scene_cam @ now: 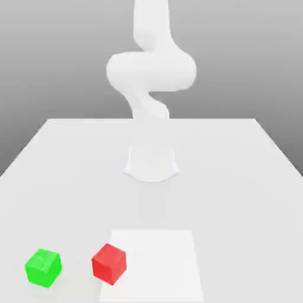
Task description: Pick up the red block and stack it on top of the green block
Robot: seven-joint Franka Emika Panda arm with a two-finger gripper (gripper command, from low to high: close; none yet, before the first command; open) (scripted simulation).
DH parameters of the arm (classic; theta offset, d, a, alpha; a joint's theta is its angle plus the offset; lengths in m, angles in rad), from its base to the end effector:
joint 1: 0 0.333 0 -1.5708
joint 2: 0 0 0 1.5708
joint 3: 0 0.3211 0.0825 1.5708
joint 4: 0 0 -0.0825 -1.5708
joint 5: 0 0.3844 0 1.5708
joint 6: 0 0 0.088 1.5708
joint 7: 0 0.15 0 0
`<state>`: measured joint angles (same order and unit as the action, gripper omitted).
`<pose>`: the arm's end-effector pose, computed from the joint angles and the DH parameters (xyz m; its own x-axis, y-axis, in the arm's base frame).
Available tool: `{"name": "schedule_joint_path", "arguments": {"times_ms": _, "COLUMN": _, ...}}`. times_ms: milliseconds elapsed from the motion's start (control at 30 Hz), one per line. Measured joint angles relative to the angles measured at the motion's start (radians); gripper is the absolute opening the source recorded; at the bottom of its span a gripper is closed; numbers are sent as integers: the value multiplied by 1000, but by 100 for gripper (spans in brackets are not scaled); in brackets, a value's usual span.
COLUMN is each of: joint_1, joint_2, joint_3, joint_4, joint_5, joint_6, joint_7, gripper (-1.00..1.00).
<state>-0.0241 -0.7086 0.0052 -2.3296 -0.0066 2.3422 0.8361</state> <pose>0.4068 -0.0075 0.6390 0.4887 -0.7474 0.4500 -0.5706 -0.6640 -0.4832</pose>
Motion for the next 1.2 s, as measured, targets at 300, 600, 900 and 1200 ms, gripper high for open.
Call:
{"name": "schedule_joint_path", "arguments": {"times_ms": 300, "joint_1": -79, "joint_2": 333, "joint_3": 6, "joint_4": -107, "joint_5": -23, "joint_6": 153, "joint_7": 131, "gripper": 0}}
{"name": "schedule_joint_path", "arguments": {"times_ms": 600, "joint_1": -132, "joint_2": 659, "joint_3": -18, "joint_4": -213, "joint_5": -23, "joint_6": 304, "joint_7": 242, "gripper": 0}}
{"name": "schedule_joint_path", "arguments": {"times_ms": 900, "joint_1": -158, "joint_2": 984, "joint_3": -19, "joint_4": -248, "joint_5": 21, "joint_6": 513, "joint_7": 272, "gripper": 0}}
{"name": "schedule_joint_path", "arguments": {"times_ms": 1200, "joint_1": -161, "joint_2": 1004, "joint_3": -16, "joint_4": -246, "joint_5": 19, "joint_6": 530, "joint_7": 273, "gripper": -100}}
